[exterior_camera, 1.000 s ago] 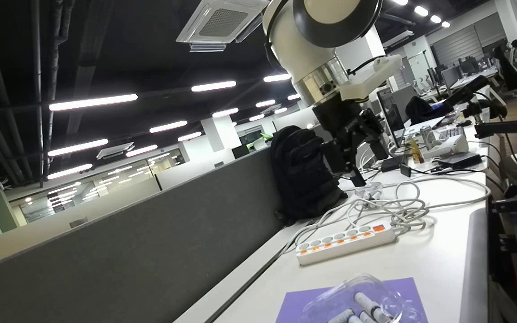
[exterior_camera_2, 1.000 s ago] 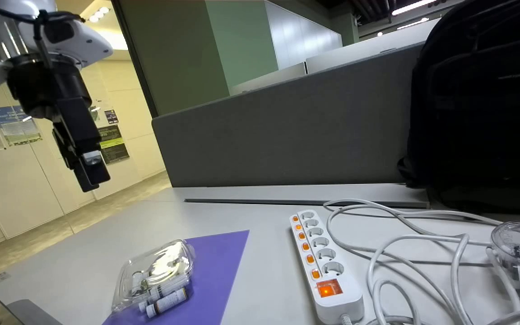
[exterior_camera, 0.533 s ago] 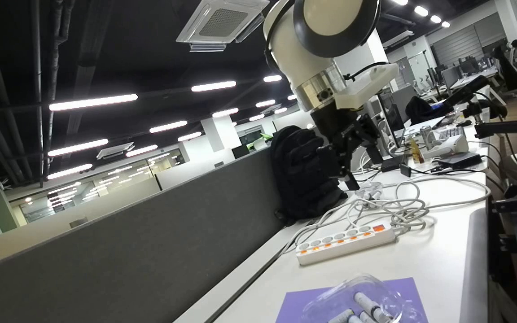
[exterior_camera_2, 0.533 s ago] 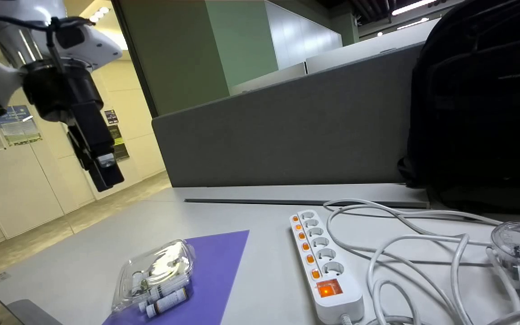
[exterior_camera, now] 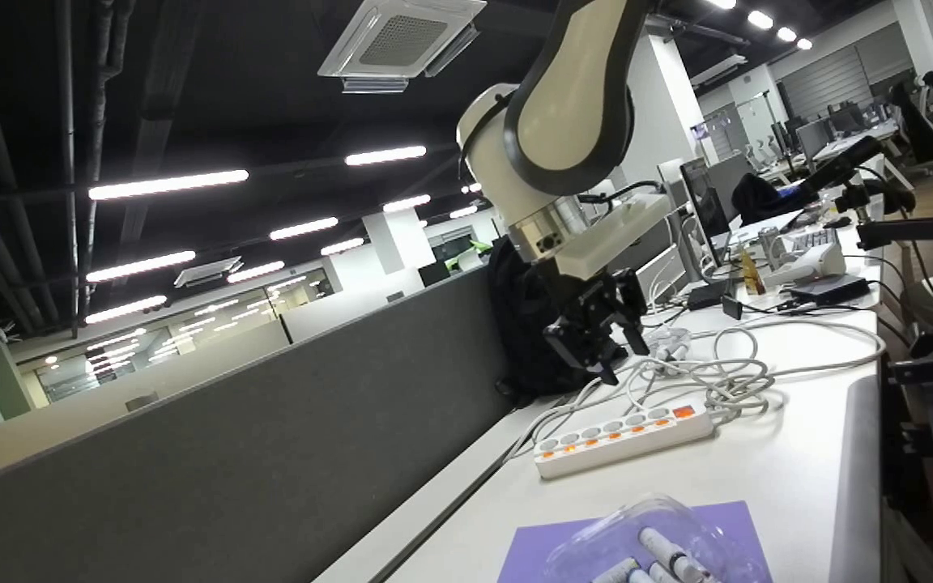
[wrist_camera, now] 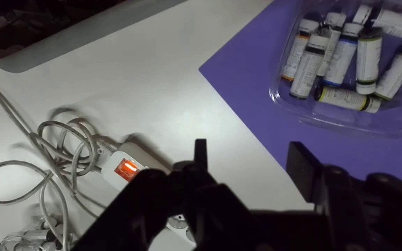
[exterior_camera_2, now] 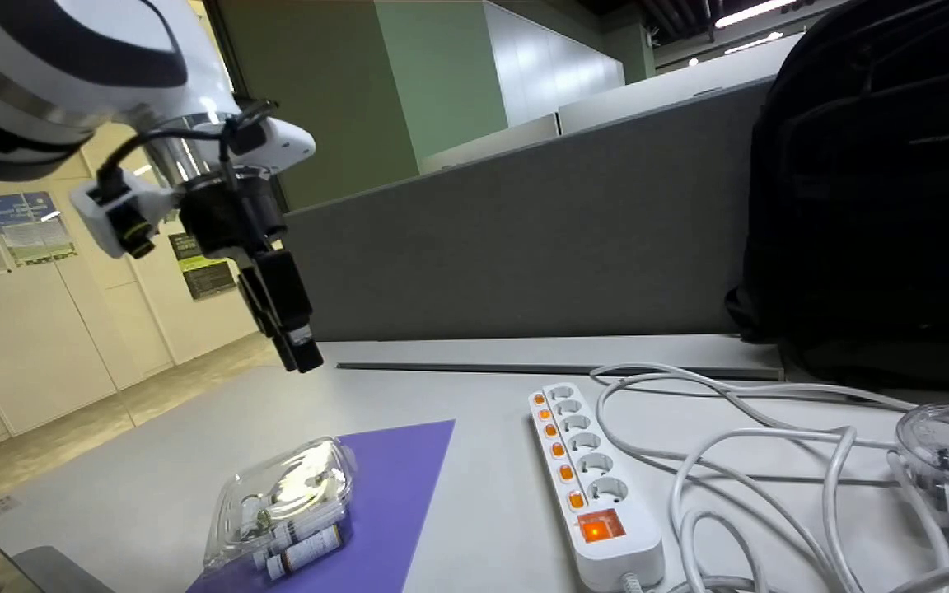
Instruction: Turn off the second switch from the left on the extension cord
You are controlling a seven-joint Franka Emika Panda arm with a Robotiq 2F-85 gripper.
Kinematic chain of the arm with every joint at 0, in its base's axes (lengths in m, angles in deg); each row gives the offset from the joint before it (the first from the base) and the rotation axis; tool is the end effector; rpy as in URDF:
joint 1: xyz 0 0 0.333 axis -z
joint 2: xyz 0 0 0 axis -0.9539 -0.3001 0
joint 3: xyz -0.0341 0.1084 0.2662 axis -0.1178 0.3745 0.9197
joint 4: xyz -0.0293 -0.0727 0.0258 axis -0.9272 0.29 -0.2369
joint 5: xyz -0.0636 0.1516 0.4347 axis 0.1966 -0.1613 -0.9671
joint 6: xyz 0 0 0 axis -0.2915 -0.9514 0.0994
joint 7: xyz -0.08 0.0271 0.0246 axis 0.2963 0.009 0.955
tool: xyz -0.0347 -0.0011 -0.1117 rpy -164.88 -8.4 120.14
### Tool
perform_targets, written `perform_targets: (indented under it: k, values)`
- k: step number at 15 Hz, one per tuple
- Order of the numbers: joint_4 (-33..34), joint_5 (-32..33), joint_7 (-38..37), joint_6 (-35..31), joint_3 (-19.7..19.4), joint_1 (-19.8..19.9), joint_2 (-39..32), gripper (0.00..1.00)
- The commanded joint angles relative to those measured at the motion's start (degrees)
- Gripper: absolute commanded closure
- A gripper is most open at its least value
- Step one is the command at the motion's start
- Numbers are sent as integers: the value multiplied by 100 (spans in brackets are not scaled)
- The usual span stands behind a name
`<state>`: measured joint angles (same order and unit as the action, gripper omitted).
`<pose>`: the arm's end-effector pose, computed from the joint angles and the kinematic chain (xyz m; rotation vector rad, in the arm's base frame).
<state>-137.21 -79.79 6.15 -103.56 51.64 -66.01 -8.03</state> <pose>0.4645 0.0519 0.2427 2.9144 -0.5474 0.0277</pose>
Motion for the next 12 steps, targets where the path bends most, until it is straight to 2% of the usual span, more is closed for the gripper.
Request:
perform_targets:
  k: [1,5,6,9,12]
  values:
    - [796,521,-729,-197,-92,-90,-1027,69]
    - [1414,890,-1028,-356,-374,-416,-1791,95]
    - [1558,902,-1058,-380,-468,-510,-1956,99]
    - [1914,680,-889,-517,-777,-723,-2307,100]
    - [2090,747,-907,-1036,-1089,-864,-2465,100]
